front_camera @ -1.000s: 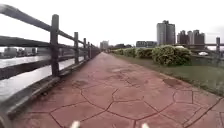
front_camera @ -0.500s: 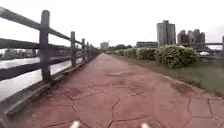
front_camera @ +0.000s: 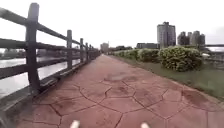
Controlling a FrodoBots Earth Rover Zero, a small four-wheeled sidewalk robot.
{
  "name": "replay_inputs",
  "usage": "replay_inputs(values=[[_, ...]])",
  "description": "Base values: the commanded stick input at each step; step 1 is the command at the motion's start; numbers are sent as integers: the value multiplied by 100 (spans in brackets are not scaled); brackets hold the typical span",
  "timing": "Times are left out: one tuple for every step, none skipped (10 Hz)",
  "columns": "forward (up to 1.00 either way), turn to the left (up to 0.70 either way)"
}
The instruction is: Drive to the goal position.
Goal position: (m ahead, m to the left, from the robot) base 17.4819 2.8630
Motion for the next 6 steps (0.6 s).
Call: replay_inputs(values=[[70, 0], [70, 0], [70, 0], [70, 0], [70, 0], [70, 0]])
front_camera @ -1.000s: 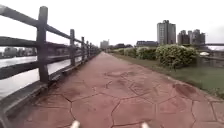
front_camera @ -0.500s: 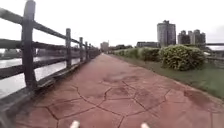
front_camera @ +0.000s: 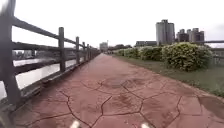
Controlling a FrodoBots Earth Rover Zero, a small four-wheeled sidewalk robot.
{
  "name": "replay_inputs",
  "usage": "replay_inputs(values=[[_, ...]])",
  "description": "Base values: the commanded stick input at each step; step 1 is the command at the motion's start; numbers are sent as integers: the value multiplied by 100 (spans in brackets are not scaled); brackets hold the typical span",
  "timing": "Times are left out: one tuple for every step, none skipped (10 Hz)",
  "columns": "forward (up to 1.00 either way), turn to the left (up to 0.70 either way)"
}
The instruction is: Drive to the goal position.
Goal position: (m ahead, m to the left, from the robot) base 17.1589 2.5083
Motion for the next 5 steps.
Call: replay_inputs(values=[[70, 0], [70, 0], [70, 0], [70, 0], [70, 0]])
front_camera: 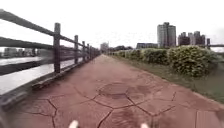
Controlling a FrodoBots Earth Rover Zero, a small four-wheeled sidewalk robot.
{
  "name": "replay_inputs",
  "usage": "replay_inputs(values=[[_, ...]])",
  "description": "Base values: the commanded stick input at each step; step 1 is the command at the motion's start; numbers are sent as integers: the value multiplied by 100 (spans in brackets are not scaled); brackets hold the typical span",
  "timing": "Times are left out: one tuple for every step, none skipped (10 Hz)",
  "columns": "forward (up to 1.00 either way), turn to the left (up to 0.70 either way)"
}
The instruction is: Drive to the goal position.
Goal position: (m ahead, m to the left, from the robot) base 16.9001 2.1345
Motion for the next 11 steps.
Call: replay_inputs(values=[[70, 0], [70, 0], [70, 0], [70, 0], [70, 0], [70, 0], [70, 0], [70, 0], [70, 0], [70, 0], [70, 0]])
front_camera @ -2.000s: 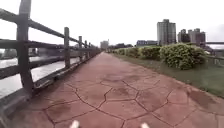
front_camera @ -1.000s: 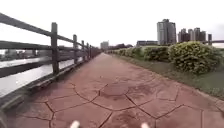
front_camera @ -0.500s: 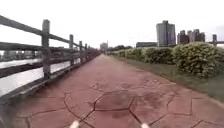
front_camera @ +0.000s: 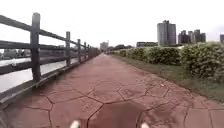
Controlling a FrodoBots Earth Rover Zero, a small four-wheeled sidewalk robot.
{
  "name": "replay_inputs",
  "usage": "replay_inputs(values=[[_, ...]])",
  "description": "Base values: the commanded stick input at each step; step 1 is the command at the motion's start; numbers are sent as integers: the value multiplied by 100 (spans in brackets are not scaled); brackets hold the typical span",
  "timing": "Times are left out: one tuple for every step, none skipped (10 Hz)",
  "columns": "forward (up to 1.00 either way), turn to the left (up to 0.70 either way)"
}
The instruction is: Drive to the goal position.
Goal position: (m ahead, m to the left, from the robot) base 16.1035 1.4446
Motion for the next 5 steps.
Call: replay_inputs(values=[[70, 0], [70, 0], [70, 0], [70, 0], [70, 0]])
